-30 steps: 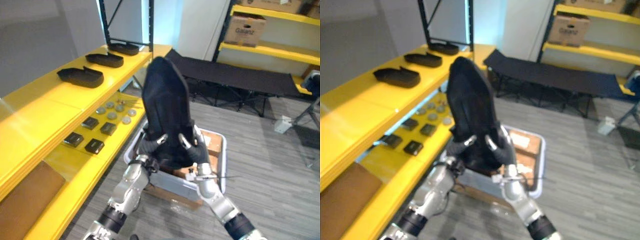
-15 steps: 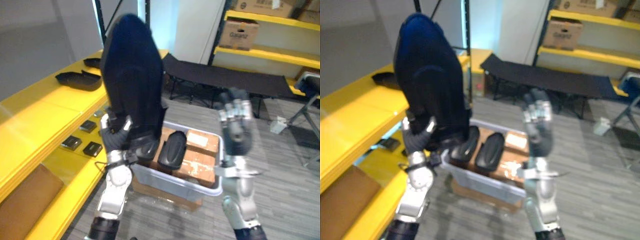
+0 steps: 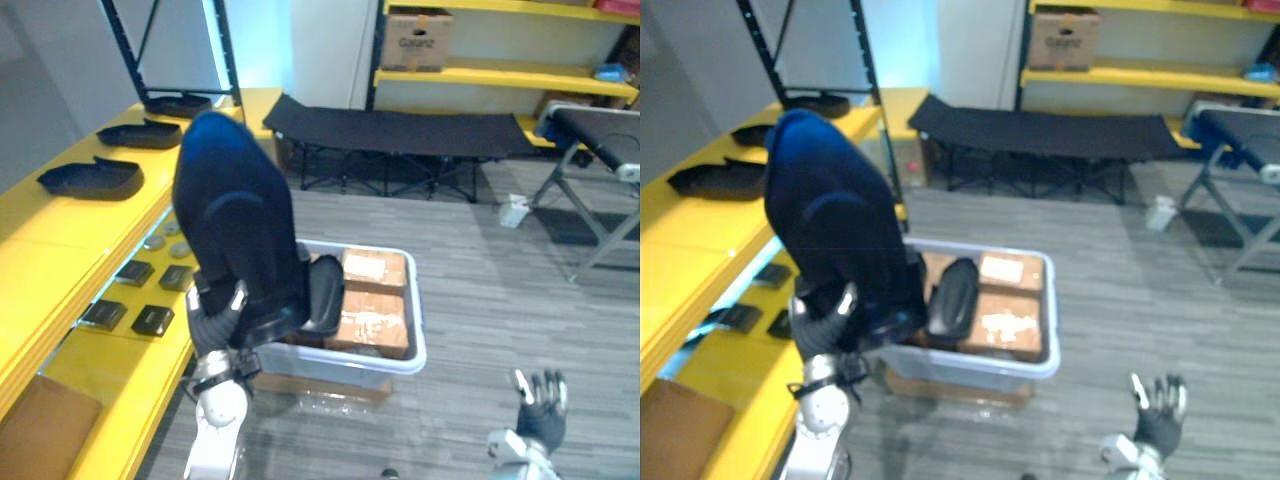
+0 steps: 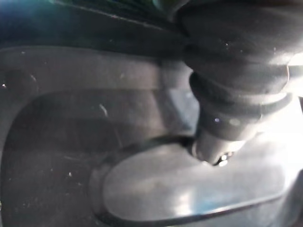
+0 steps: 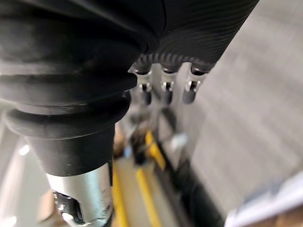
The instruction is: Walk over and take plastic housings, then place them on the shelf
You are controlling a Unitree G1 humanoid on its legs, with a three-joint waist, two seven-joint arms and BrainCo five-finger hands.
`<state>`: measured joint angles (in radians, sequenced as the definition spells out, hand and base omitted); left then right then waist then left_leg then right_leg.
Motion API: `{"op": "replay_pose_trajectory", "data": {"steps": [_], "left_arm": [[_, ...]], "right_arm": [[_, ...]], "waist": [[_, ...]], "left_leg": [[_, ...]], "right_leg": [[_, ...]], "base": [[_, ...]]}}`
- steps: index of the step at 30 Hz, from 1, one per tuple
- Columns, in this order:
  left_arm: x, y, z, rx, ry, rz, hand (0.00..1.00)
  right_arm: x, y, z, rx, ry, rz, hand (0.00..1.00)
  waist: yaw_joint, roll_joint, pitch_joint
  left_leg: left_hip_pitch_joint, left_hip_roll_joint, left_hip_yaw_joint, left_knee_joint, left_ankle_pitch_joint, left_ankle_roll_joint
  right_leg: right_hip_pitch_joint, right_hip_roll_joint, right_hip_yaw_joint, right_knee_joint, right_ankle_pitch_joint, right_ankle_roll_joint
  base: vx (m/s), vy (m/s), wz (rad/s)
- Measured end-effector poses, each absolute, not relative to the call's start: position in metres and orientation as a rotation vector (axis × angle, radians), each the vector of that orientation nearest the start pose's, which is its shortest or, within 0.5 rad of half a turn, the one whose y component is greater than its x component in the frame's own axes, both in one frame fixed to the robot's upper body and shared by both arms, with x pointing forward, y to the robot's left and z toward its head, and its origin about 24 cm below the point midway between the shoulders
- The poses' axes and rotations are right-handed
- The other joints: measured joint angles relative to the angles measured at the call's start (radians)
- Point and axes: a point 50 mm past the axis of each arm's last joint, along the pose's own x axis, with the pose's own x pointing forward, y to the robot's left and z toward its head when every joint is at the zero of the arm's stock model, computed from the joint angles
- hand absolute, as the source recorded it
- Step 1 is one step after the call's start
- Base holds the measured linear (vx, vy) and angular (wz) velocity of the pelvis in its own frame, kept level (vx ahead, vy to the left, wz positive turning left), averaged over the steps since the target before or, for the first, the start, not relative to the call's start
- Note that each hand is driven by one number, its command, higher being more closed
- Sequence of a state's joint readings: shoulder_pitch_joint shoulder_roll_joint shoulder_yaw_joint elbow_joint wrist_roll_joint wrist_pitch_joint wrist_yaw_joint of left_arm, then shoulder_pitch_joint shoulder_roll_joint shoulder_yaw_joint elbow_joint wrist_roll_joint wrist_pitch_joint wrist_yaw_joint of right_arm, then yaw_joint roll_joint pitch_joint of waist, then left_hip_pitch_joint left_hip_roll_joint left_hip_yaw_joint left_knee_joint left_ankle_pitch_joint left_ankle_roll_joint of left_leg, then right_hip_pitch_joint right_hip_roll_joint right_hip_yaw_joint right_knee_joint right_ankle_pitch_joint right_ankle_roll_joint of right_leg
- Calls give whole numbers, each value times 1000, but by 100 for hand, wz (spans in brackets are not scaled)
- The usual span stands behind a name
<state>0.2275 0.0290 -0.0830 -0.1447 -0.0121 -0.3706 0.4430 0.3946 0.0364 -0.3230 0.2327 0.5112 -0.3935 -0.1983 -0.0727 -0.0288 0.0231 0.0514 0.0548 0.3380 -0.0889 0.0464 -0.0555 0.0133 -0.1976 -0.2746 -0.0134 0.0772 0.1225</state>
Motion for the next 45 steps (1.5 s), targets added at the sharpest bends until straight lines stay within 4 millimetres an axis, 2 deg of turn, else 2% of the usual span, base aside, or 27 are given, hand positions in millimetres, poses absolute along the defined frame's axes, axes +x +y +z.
{"op": "replay_pose_trajectory", "data": {"steps": [4, 7, 10, 12, 13, 14, 16, 18, 19, 20, 22, 25, 27, 31, 35, 36, 37, 38, 39, 40, 45], "left_arm": [[199, 179, 62, -39, -321, 464, 100], [193, 200, 75, -13, -382, 596, 100], [181, 222, 94, 1, -475, 745, 100], [164, 242, 106, 28, -536, 875, 100], [153, 250, 107, 41, -541, 943, 100], [149, 253, 107, 48, -540, 969, 100], [132, 263, 104, 79, -521, 1053, 100], [126, 267, 102, 90, -505, 1082, 100], [121, 269, 100, 93, -498, 1107, 100], [120, 270, 101, 96, -502, 1109, 100], [114, 274, 103, 110, -518, 1120, 100], [111, 279, 105, 128, -522, 1112, 100], [111, 279, 105, 108, -521, 1096, 100], [110, 280, 105, 113, -520, 1100, 100], [113, 279, 106, 100, -530, 1099, 100], [114, 278, 106, 92, -534, 1103, 100], [118, 278, 108, 80, -551, 1102, 100], [121, 277, 110, 68, -562, 1092, 100], [126, 274, 112, 43, -579, 1074, 100], [134, 270, 114, -15, -605, 1034, 100], [144, 261, 125, -64, -696, 924, 100]], "right_arm": [[123, -256, -44, 341, 128, -852, 0], [153, -241, -28, 318, 64, -749, 0], [179, -227, -14, 327, 6, -632, 0], [202, -208, -4, 341, -16, -515, 0], [213, -196, 1, 346, -33, -452, 0], [218, -191, 5, 342, -44, -423, 0], [237, -170, 18, 338, -86, -309, 0], [244, -161, 22, 340, -95, -266, 0], [250, -150, 24, 320, -98, -207, 0], [252, -145, 24, 302, -96, -184, 0], [255, -127, 28, 167, -112, -89, 0], [259, -112, 31, 61, -106, -10, 0], [259, -114, 30, 51, -92, -9, 0], [265, -120, 35, 6, -109, 24, 0], [266, -114, 38, -9, -112, 89, 0], [266, -113, 38, 1, -108, 96, 0], [265, -113, 39, 4, -108, 102, 0], [264, -114, 40, 4, -113, 100, 0], [261, -118, 42, 0, -123, 90, 0], [259, -127, 44, -17, -139, 53, 0], [257, -132, 51, 4, -213, 17, 0]], "waist": [[3, -1, 2], [19, 3, 17], [60, 4, 29], [97, 2, 39], [122, -1, 45], [132, -3, 50], [184, -6, 60], [207, -6, 61], [228, -10, 65], [231, -15, 67], [253, -32, 77], [264, -53, 88], [274, -59, 87], [278, -53, 90], [270, -51, 91], [267, -48, 93], [243, -35, 104], [233, -36, 103], [222, -25, 104], [222, -7, 103], [221, -1, 117]], "left_leg": [[0, 1, -25, 0, -1, -1], [-5, -8, -74, 0, -1, -1], [-27, -21, -131, 0, 3, -2], [-40, -38, -208, 0, 14, 8], [-38, -49, -240, 1, 17, 12], [-39, -54, -252, 1, 18, 13], [-57, -78, -316, 1, 27, 26], [-68, -87, -346, 1, 29, 29], [-73, -98, -385, 1, 32, 34], [-74, -103, -399, 1, 32, 34], [-77, -113, -438, 1, 30, 35], [-85, -116, -460, 4, 30, 37], [-80, -114, -458, 6, 29, 39], [-45, -99, -401, 6, 20, 37], [-72, -91, -359, 51, -7, 29], [-88, -88, -352, 76, -23, 29], [-107, -61, -273, 112, -34, 34], [-116, -47, -233, 124, -33, 34], [-134, -32, -194, 136, -26, 27], [-150, -35, -192, 116, 7, 18], [-137, -63, -224, 54, 33, 43]], "right_leg": [[24, 2, -28, -15, 0, 0], [53, -6, -81, -20, -8, 2], [70, -17, -141, -18, -19, 6], [108, -31, -220, -13, -23, 20], [130, -39, -253, -14, -27, 23], [136, -43, -270, -13, -29, 25], [165, -55, -338, -10, -33, 28], [171, -63, -368, 3, -35, 27], [183, -71, -400, 22, -36, 26], [191, -73, -413, 28, -37, 24], [198, -84, -441, 63, -44, 11], [194, -92, -439, 92, -50, 2], [193, -92, -436, 99, -50, 1], [189, -91, -377, 108, -82, -24], [185, -77, -357, 77, -125, -8], [191, -71, -362, 65, -121, 9], [219, -62, -411, 45, -110, 32], [230, -60, -436, 44, -107, 37], [237, -60, -473, 45, -106, 38], [233, -60, -504, 53, -106, 39], [229, -97, -502, 131, -106, 36]], "base": [[19, -14, 16], [2, 9, 46], [-14, 24, 65], [55, 29, 105], [63, 37, 90], [70, 44, 78], [42, 51, 90], [6, 56, 74], [9, 77, 72], [11, 90, 84], [9, 65, 57], [34, 30, 29], [56, 10, 0], [29, -19, -40], [-40, -86, -33], [-60, -86, 24], [-52, -63, 52], [-75, -38, 93], [-71, 30, 105], [-54, 57, 85], [11, 95, 50]]}}
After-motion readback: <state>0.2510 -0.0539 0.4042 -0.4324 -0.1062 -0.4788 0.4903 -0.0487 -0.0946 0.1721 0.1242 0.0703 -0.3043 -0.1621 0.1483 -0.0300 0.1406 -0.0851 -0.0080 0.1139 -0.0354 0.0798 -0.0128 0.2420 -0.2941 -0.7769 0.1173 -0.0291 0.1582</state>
